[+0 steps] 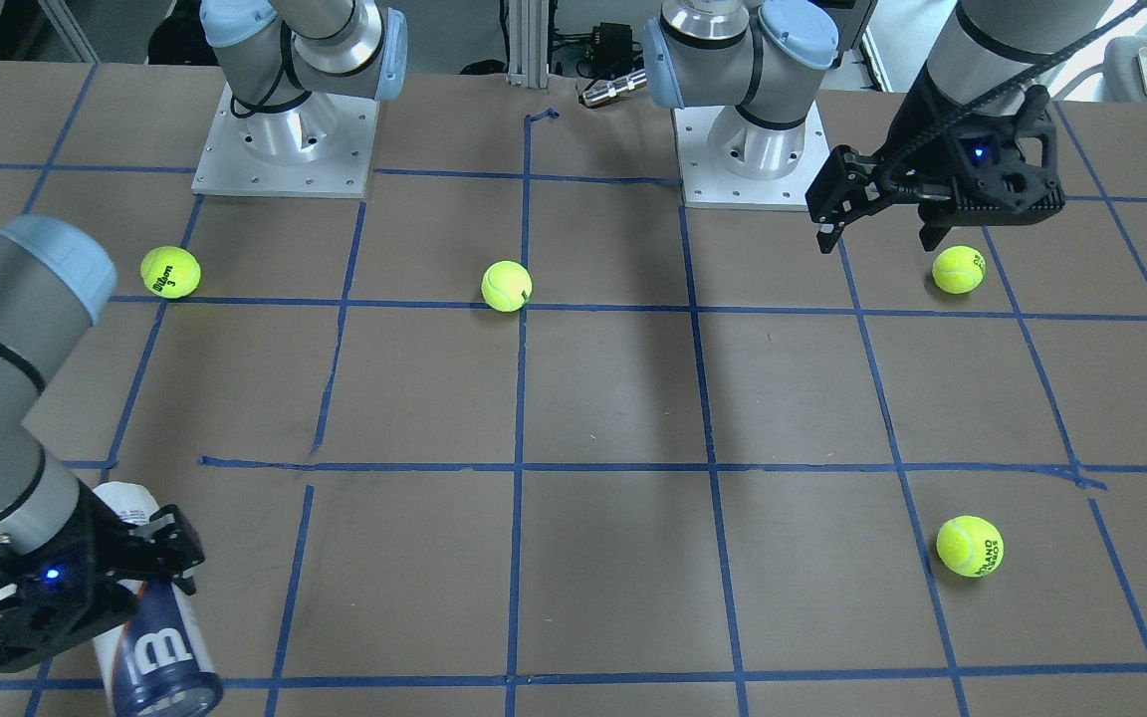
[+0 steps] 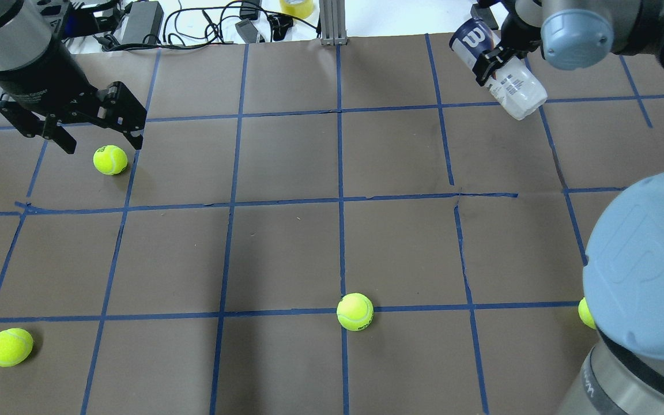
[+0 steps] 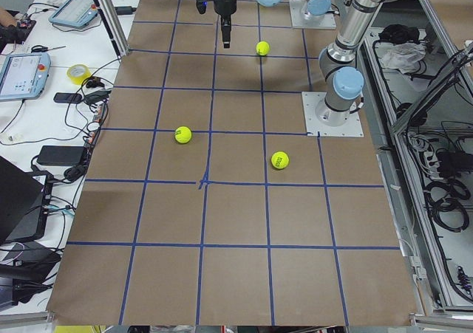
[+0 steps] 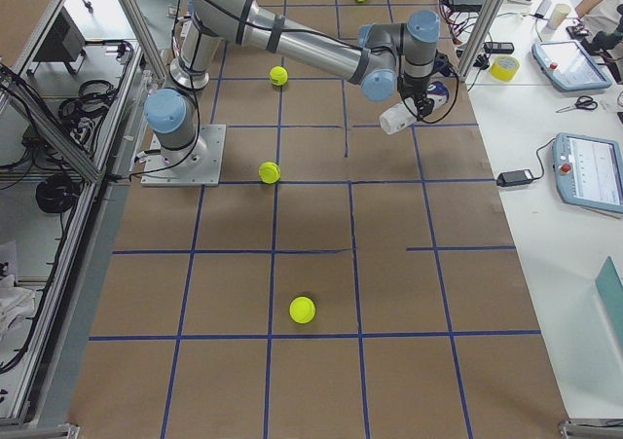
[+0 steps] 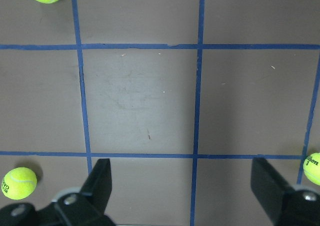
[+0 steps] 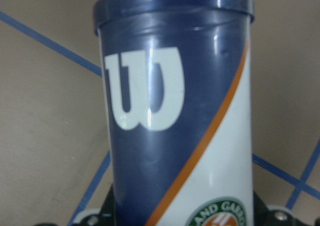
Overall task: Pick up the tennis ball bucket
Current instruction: 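Carry the can toward the left arm and tip it onto its side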
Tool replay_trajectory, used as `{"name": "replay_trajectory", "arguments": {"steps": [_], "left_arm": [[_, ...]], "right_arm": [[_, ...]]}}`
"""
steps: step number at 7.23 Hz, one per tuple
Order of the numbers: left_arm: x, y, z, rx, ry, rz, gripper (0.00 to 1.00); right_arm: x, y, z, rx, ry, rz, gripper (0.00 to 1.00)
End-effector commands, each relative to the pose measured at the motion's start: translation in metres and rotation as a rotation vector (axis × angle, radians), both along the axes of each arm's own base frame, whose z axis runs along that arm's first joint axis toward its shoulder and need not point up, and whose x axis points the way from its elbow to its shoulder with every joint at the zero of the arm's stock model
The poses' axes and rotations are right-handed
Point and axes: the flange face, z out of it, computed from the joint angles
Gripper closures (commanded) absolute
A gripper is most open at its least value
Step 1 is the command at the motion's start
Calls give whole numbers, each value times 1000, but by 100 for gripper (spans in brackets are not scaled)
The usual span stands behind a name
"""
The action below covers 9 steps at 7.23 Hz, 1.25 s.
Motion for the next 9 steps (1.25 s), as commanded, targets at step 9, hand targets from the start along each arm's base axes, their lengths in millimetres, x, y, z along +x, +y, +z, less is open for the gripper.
{"name": "replay_trajectory", "arguments": {"steps": [9], "left_arm": [[60, -6, 2, -3, 29, -35, 0]], "right_arm": [[304, 78, -31, -133, 77, 815, 22]]}}
